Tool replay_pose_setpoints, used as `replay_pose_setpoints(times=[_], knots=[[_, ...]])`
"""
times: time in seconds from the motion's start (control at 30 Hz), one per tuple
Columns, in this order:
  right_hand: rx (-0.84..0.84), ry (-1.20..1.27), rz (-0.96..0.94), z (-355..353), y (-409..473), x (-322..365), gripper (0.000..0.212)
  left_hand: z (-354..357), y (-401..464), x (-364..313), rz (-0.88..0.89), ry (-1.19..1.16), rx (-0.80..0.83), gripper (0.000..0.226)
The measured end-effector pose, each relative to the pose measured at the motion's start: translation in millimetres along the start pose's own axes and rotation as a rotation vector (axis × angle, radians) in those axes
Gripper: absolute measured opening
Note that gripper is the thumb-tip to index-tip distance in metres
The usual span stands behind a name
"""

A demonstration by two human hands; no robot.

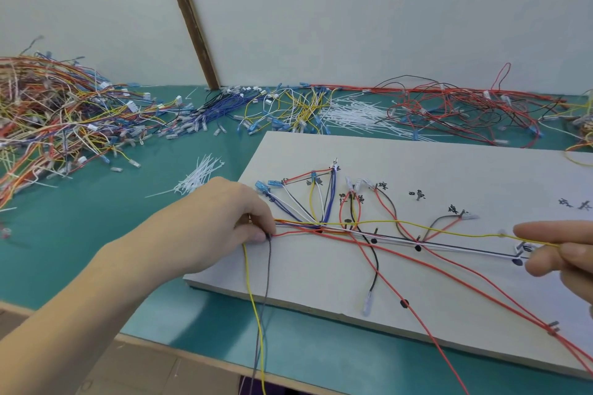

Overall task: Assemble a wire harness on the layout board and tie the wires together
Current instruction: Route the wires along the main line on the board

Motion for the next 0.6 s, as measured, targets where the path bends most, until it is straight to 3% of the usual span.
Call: replay_pose_setpoints(times=[0.13, 0.4, 0.6], knots=[[0.005, 0.008, -0.013, 1.0, 0.8, -3.5, 0.045, 4.0, 5.2, 3.3, -0.020, 0.013, 0.079, 0.014], [0.050, 0.013, -0.036, -0.6, 3.4, -6.2, 0.053, 1.4, -0.5, -13.8, 0.065, 0.197, 0.087, 0.007], [0.089, -0.007, -0.015, 1.4, 0.5, -4.1, 0.060, -0.2, 0.7, -19.9, 0.029, 0.240, 0.126, 0.007]])
Point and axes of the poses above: each hand's wrist, its own y-axis towards the middle knuckle, its own z-axis out of the palm, x = y × z, the point moved 9 cm from there along y, towards the middle knuckle, and after that the axes turned 3 degrees about z, right-handed, at the moved point
